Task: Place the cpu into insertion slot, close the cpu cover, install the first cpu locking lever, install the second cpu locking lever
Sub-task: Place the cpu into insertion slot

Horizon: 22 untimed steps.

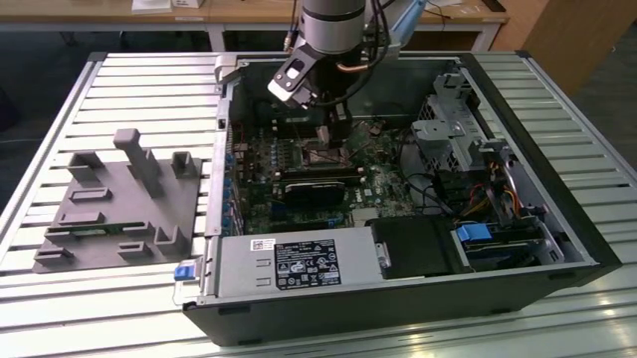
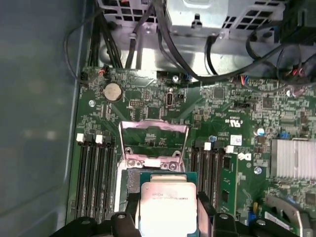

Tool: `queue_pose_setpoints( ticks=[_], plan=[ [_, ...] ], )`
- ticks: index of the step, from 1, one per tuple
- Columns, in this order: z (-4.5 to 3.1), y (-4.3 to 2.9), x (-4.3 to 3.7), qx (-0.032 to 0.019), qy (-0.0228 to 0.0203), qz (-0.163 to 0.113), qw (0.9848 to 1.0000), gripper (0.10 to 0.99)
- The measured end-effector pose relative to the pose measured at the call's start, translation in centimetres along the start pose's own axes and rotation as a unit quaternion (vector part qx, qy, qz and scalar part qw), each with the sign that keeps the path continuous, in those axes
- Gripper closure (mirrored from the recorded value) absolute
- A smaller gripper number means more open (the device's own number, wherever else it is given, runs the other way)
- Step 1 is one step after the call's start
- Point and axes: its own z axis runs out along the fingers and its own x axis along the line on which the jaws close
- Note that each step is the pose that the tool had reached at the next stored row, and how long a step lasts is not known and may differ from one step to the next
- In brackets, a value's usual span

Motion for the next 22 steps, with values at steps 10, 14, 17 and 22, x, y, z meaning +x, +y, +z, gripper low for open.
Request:
queue_pose_setpoints(
  ticks=[10, 14, 17, 22],
  plan=[
    [1.68, -0.75, 0.7, 0.0001, -0.0001, 0.001, 1.0, 0.545],
    [2.4, -0.88, 0.85, 0.0001, -0.0003, 0.002, 1.0, 0.545],
    [2.87, -0.94, 0.93, 0.0, -0.0003, 0.004, 1.0, 0.545],
    [3.46, -1.03, 1.08, 0.0, -0.0007, 0.008, 1.0, 0.545]
  ],
)
